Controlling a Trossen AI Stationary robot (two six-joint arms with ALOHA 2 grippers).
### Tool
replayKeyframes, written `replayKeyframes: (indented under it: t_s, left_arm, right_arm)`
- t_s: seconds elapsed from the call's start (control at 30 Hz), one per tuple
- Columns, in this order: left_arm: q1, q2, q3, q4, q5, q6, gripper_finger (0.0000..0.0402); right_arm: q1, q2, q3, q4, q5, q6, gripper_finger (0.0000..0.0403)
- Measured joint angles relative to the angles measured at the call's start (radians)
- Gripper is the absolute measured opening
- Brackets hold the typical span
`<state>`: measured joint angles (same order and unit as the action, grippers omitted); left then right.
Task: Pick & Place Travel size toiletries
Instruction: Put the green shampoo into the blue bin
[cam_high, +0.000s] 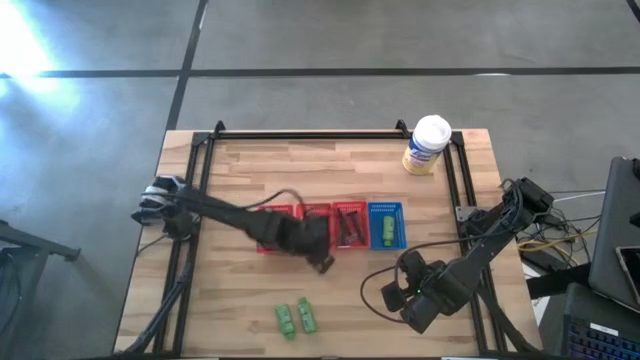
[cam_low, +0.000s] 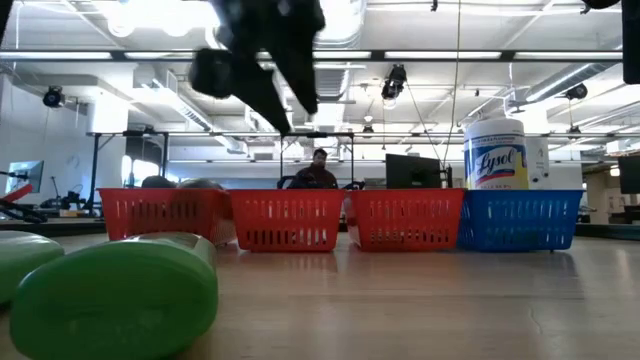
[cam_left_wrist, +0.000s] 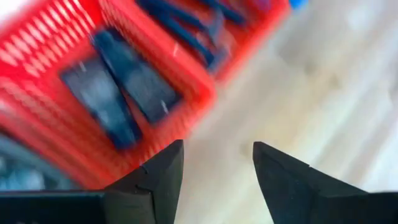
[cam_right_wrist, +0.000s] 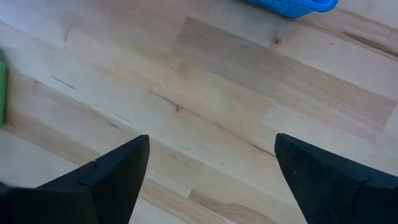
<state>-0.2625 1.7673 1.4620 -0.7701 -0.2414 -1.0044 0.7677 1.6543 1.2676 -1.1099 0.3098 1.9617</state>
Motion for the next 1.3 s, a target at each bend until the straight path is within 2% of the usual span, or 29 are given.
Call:
replayKeyframes:
  t_s: [0.27,0.47,0.57,0.7,0.87,1.03,1.13,1.3]
  left_arm:
    - [-0.214,-0.041,-0.008,-0.105,0.048,0.039,0.0197]
    - [-0.325,-0.041,-0.011,-0.122,0.049,0.039,0.0197]
    - [-0.359,-0.041,-0.011,-0.122,0.045,0.055,0.0197]
    - [-0.383,-0.048,-0.027,-0.121,0.042,0.162,0.0197]
    - [-0.394,-0.109,-0.127,-0.118,0.043,0.219,0.0197]
    - [-0.400,-0.273,-0.318,-0.026,0.053,0.239,0.0197]
    - [-0.407,-0.368,-0.443,0.134,0.068,0.344,0.0197]
    - [-0.413,-0.463,-0.603,0.276,0.070,0.771,0.0197]
  right_arm:
    - [-0.002,0.000,-0.002,0.031,-0.024,-0.063,0.0359]
    - [-0.002,0.000,-0.002,0.079,-0.025,-0.106,0.0353]
    - [-0.008,0.001,-0.004,0.188,-0.025,-0.138,0.0346]
    - [-0.041,0.047,-0.009,0.406,-0.024,-0.198,0.0334]
    - [-0.098,0.128,0.025,0.505,-0.032,-0.179,0.0324]
    - [-0.122,0.148,0.075,0.510,-0.023,-0.125,0.0318]
    - [-0.128,0.148,0.088,0.461,-0.017,-0.081,0.0319]
    - [-0.128,0.148,0.087,0.394,-0.057,-0.008,0.0336]
